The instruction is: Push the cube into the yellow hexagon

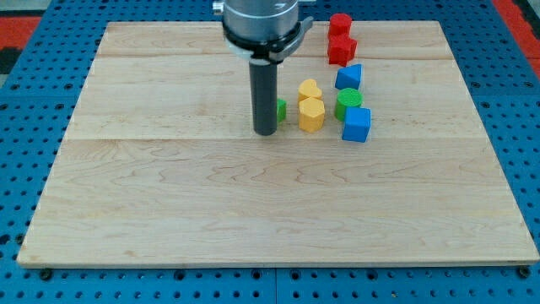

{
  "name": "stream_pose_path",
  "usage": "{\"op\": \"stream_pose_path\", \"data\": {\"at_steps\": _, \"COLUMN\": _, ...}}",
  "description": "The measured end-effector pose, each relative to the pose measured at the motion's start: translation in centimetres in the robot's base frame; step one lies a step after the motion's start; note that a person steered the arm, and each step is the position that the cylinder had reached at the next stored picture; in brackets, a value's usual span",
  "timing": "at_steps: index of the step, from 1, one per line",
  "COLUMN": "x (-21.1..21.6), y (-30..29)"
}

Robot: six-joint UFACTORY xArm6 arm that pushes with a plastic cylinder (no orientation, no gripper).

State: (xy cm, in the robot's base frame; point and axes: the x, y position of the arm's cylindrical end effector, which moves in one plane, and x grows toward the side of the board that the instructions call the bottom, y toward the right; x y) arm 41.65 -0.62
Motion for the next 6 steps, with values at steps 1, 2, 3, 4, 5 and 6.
{"op": "stream_pose_path", "data": {"at_steps": 1, "x": 2.6, "y": -1.7}}
{"op": "stream_pose_path", "data": {"at_steps": 2, "x": 9.8, "y": 7.8}}
{"op": "stream_pose_path", "data": {"at_steps": 3, "x": 8.4, "y": 15.9}}
{"op": "stream_pose_path", "data": {"at_steps": 4, "x": 4.1, "y": 15.0}}
{"op": "stream_pose_path", "data": {"at_steps": 5, "x": 2.1, "y": 9.0}}
{"op": "stream_pose_path", "data": {"at_steps": 6, "x": 3.1, "y": 15.1}}
